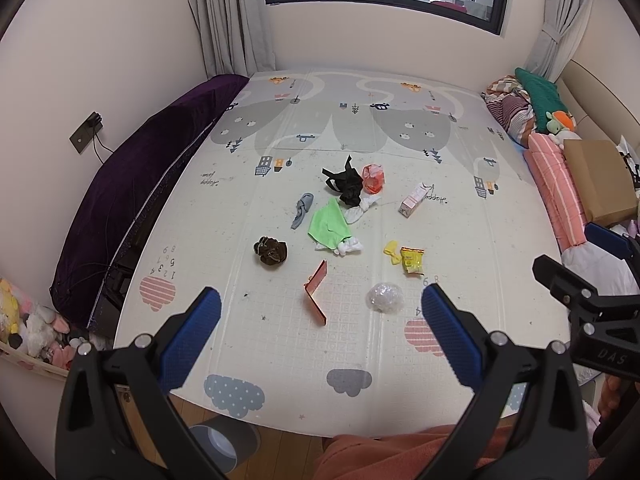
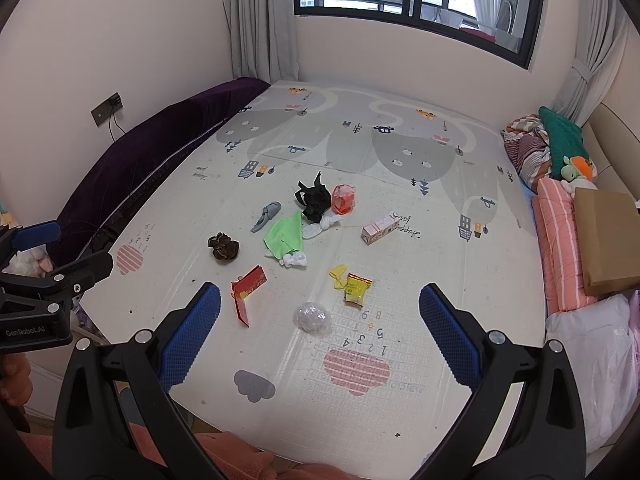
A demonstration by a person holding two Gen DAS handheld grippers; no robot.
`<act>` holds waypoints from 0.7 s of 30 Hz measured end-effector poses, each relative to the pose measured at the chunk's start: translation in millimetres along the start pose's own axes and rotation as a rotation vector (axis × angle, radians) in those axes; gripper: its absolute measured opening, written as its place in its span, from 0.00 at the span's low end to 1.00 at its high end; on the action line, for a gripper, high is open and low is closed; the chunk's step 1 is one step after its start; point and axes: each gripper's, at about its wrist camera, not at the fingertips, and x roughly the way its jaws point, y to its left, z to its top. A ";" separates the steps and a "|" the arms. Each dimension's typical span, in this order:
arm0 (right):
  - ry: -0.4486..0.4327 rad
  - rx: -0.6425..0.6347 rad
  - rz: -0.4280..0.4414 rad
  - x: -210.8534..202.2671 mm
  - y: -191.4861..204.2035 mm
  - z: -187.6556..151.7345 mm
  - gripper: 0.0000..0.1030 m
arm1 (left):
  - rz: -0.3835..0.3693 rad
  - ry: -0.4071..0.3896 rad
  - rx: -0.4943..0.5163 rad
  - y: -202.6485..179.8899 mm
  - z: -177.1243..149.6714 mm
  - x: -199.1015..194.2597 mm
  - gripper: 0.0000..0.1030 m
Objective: Collect trash
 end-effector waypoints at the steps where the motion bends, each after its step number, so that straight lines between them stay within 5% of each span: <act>1: 0.000 0.002 -0.001 -0.4 4.0 4.7 0.93 | 0.000 -0.001 0.000 -0.1 0.0 -0.1 0.96; 21: -0.005 0.004 0.003 -0.2 -0.9 -0.3 0.93 | 0.000 -0.001 0.000 -1.4 -0.6 -0.5 0.96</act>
